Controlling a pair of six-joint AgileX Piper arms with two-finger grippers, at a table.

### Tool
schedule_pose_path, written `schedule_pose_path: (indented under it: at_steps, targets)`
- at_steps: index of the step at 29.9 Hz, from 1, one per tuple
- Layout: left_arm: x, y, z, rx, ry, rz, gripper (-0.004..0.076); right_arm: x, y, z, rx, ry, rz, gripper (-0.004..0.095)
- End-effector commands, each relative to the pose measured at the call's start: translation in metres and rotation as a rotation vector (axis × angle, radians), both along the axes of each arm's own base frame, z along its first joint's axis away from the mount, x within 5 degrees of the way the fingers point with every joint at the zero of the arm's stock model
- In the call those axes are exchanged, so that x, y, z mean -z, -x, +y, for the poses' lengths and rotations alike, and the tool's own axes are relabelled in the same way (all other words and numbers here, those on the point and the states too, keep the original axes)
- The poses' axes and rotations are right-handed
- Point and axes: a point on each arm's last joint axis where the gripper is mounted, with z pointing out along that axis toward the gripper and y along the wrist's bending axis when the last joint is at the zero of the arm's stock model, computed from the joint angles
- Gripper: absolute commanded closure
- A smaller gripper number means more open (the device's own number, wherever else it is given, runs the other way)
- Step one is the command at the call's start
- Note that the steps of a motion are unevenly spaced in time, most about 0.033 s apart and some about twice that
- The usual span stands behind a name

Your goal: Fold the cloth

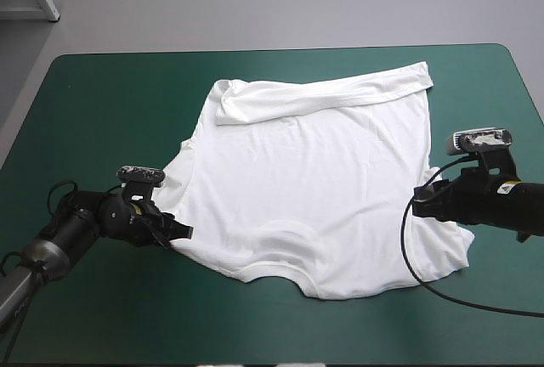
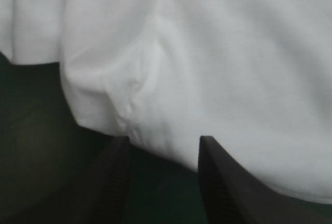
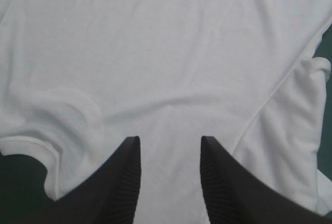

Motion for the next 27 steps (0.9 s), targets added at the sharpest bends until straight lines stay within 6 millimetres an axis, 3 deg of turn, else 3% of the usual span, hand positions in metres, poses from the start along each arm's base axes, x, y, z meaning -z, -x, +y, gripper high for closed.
schedule_pose_path:
  at_steps: [1,10,19,27]
  targets:
    - [-0.010,0.000,0.004,-0.057,0.000,-0.069,0.0412,-0.007,0.000,-0.003,0.034,0.003,-0.049,0.0544]
    - [-0.001,0.002,0.010,-0.088,-0.061,-0.064,0.0412,0.009,-0.003,-0.006,0.066,0.032,-0.035,0.0543]
    - [0.031,-0.017,-0.005,-0.049,0.028,0.019,0.0412,0.012,-0.003,-0.009,0.074,0.063,-0.023,0.0544]
    - [0.042,-0.020,-0.008,-0.010,0.023,0.065,0.0412,0.017,0.005,-0.008,0.055,0.060,0.081,0.0544]
